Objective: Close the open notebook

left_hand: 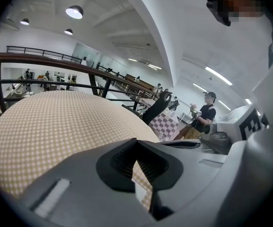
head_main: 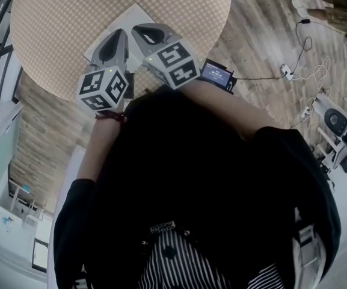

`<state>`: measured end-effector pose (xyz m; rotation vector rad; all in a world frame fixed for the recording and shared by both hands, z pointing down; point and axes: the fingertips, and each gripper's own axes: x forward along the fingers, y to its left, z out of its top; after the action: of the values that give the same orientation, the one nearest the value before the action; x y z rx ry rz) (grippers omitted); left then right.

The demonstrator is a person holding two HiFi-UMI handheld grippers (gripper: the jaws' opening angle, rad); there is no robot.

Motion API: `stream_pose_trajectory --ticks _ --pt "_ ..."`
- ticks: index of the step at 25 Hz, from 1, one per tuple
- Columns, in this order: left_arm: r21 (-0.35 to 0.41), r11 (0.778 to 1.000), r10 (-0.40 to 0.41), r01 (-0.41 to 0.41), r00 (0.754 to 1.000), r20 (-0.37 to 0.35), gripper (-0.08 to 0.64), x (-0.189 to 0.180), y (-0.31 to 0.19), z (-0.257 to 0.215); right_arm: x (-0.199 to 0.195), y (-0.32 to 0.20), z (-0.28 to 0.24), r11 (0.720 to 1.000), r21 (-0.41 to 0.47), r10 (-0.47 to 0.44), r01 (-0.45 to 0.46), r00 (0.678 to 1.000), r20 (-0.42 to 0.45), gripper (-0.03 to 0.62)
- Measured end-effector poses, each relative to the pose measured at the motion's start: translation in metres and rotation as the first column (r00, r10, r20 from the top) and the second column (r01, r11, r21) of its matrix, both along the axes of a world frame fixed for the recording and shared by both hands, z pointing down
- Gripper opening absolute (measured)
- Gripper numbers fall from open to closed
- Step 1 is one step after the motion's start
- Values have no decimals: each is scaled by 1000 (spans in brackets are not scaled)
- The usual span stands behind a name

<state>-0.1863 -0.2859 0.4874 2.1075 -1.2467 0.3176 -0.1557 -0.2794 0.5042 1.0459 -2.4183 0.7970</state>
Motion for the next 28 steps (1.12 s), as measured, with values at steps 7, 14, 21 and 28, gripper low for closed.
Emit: stream_pose_trajectory --ticks 7,14,21,28 --pt "-78 997 8 -7 1000 11 3 3 4 28 10 2 36 998 -56 -21 18 998 -56 2" --pt "-131 991 -20 21 1000 10 3 0 9 56 29 6 88 984 -176 -7 -16 991 -130 2" --pt "-193 981 12 -1 998 56 3 4 21 92 45 10 121 973 -229 -12 -29 985 -173 3" --pt "-230 973 43 -16 993 113 3 11 27 123 65 23 169 944 -330 -84 7 972 -221 94"
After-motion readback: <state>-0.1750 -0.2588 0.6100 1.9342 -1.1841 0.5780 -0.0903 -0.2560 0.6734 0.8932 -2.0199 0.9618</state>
